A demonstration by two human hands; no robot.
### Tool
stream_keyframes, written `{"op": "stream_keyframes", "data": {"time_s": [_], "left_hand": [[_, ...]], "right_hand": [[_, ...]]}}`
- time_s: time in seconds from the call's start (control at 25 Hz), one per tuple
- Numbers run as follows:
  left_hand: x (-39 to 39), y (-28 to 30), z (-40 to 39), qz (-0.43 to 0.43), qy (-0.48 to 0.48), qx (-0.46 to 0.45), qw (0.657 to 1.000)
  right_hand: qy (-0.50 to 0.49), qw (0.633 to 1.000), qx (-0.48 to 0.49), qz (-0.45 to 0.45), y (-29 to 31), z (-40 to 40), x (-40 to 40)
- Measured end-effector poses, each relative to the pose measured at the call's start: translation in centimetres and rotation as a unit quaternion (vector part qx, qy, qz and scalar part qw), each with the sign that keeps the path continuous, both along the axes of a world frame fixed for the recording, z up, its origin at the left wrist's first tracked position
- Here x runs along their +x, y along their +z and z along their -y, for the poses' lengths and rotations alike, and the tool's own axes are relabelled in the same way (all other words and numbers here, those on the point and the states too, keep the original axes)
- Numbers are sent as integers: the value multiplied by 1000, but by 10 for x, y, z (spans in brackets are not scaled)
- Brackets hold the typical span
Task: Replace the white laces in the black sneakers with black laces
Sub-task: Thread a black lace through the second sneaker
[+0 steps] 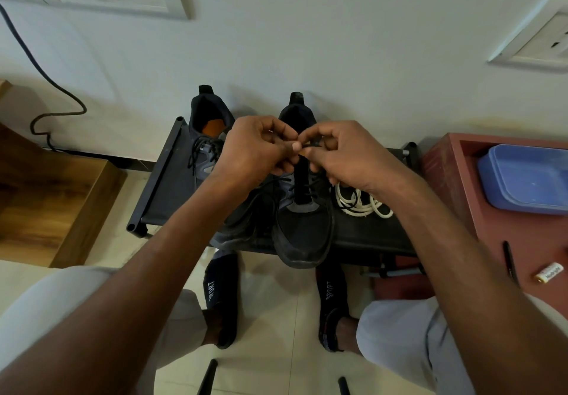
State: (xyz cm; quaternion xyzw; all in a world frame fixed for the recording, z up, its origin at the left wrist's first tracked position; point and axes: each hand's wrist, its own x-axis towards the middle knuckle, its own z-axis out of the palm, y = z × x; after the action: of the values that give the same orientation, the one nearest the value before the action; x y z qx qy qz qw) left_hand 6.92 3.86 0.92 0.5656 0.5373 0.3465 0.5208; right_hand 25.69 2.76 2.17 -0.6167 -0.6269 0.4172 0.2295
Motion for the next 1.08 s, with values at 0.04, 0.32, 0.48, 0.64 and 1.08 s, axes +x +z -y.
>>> {"op": "stream_keyframes", "data": {"time_s": [0.04, 0.32, 0.48, 0.64, 1.08], "left_hand": [[0, 0, -1, -5, 2, -5, 1000], [-1, 0, -2, 6, -1, -6, 1000], [-4, -8, -5, -116, -3, 70, 991], [-4, -12, 1, -346, -114, 152, 919], [-11, -11, -5, -308, -97, 93, 942]], "right_hand": [[3, 1000, 14, 9, -1, 0, -2], [11, 993, 73, 91, -11, -1, -4], [-41, 989, 106, 97, -15, 0, -5], [-21, 975, 119, 184, -17, 6, -14], [-40, 950, 121, 285, -23, 11, -24]]}}
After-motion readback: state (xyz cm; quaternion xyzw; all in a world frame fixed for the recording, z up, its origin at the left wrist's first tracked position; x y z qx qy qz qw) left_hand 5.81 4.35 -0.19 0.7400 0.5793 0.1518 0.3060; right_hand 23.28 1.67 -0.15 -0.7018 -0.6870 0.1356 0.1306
